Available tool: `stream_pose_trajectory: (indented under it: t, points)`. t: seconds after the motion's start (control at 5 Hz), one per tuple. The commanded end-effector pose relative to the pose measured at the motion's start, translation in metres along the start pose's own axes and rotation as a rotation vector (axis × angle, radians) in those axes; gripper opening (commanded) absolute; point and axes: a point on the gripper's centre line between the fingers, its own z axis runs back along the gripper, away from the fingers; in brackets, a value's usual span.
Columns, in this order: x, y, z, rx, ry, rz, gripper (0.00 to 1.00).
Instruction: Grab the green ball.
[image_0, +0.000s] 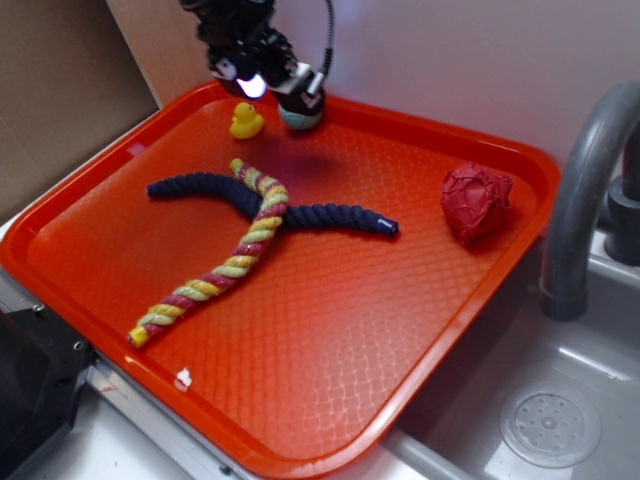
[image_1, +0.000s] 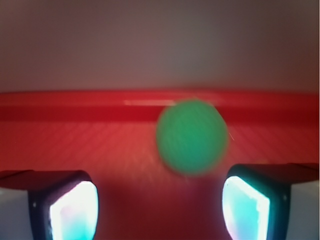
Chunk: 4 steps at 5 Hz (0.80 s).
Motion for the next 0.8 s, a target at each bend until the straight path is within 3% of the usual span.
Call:
stream_pose_trajectory:
  t: [0.0,0.4,0.6]
  points:
    - [0.033,0.029,-0.01,0.056,-0.076,0.027,0.0]
    - [0.035,0.049,-0.007,0.12,-0.078,0.06,0.0]
    - [0.028,0.047,0.031,0.132,-0.07,0.138,0.0]
